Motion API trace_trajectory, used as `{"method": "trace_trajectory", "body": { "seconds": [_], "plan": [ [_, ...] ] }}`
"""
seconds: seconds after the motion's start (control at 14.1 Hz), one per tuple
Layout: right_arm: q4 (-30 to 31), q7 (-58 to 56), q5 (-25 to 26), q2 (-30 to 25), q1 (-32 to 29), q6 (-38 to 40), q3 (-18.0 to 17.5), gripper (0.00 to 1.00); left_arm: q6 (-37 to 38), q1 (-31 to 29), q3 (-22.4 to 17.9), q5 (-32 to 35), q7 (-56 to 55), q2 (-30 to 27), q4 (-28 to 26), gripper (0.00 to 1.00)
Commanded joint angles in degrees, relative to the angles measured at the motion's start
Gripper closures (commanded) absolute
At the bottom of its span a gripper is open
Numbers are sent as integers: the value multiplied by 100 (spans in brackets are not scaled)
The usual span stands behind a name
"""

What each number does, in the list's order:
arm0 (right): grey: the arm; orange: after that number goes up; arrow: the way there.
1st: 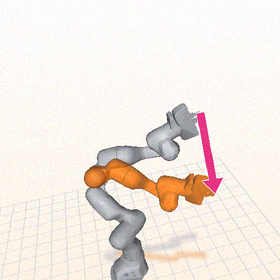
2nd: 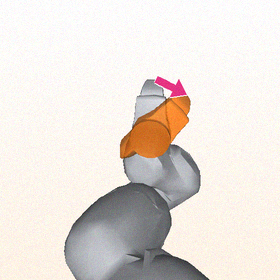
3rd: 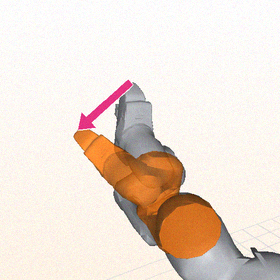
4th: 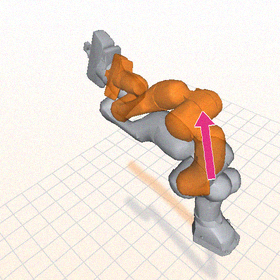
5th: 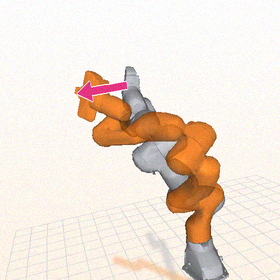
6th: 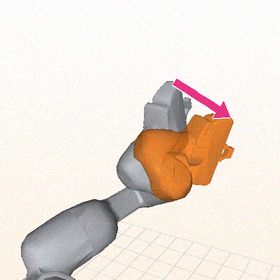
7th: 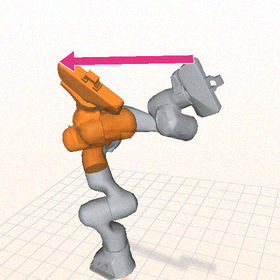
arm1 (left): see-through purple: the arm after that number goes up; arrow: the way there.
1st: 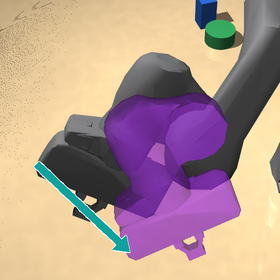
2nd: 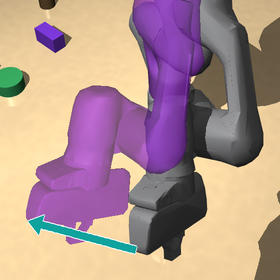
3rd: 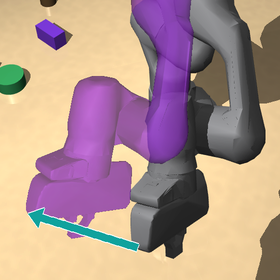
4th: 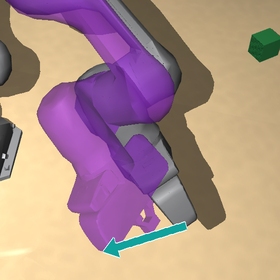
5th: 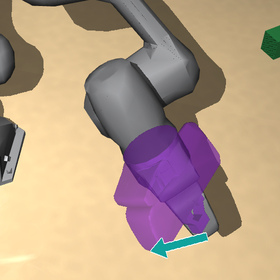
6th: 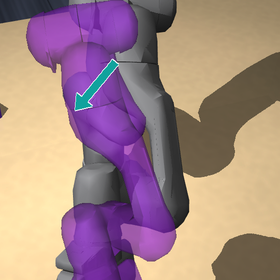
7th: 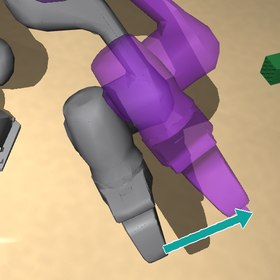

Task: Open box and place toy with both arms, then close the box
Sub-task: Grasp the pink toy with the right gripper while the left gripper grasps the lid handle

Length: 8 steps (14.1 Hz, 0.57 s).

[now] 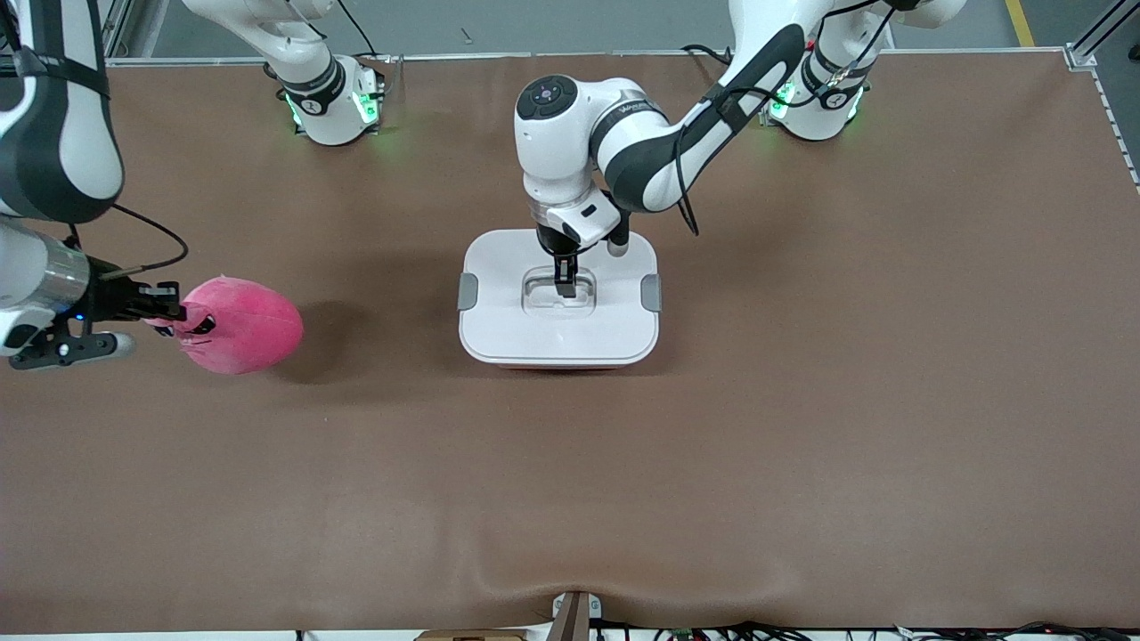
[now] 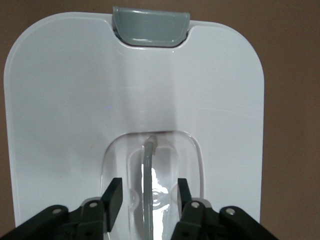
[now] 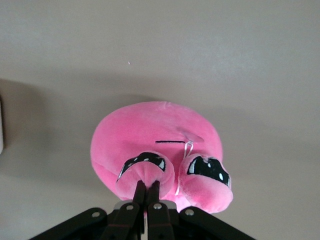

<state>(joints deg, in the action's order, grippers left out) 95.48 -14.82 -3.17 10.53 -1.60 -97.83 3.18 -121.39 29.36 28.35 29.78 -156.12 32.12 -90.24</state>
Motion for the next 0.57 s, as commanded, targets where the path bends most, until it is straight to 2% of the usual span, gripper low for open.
{"method": "trace_trajectory", "body": {
  "seconds": [0.0, 0.14, 0.28, 0.5],
  "plan": [
    [-546, -144, -70, 19, -25, 604, -1, 100, -34, 88, -5, 134, -419, 110, 138, 55],
    [-907, -135, -26, 54, -25, 940, -1, 100, -34, 88, -5, 143, -419, 118, 130, 63],
    [-1005, -135, 9, 54, -7, 967, -1, 100, -34, 79, -5, 134, -419, 110, 130, 73],
    [-1058, -144, 106, -42, 2, 1002, -115, 100, -34, 79, -14, 134, -411, 110, 156, 81]
  ]
}}
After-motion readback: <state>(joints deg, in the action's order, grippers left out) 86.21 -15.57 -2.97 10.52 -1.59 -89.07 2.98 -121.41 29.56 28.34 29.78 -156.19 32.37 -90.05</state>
